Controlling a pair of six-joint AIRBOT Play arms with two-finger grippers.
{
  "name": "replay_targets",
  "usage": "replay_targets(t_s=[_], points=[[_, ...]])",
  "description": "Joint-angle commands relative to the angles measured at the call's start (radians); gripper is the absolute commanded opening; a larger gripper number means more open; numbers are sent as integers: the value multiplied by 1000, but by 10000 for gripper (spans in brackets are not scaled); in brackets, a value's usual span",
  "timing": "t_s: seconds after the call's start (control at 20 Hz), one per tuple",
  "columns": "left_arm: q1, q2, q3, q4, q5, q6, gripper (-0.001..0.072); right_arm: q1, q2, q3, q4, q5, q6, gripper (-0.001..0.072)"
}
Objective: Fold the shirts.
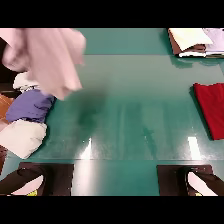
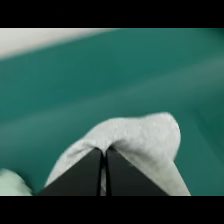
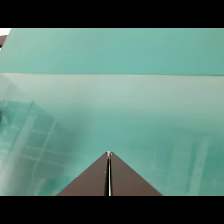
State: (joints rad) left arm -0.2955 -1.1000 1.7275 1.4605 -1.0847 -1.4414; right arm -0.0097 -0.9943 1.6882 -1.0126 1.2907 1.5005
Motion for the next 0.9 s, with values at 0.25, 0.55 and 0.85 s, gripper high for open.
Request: replay_targets(t_s=[0.25, 0.55, 0.85], points=[[-334, -105, -386, -196, 21, -77, 549, 0, 58, 20, -11, 46, -1, 10], [-76, -168, -386, -188, 103, -78, 549, 0, 69, 20, -10, 46, -1, 10], [119, -451, -386, -373, 66, 11, 549, 0, 24, 20, -6, 85, 0, 10]])
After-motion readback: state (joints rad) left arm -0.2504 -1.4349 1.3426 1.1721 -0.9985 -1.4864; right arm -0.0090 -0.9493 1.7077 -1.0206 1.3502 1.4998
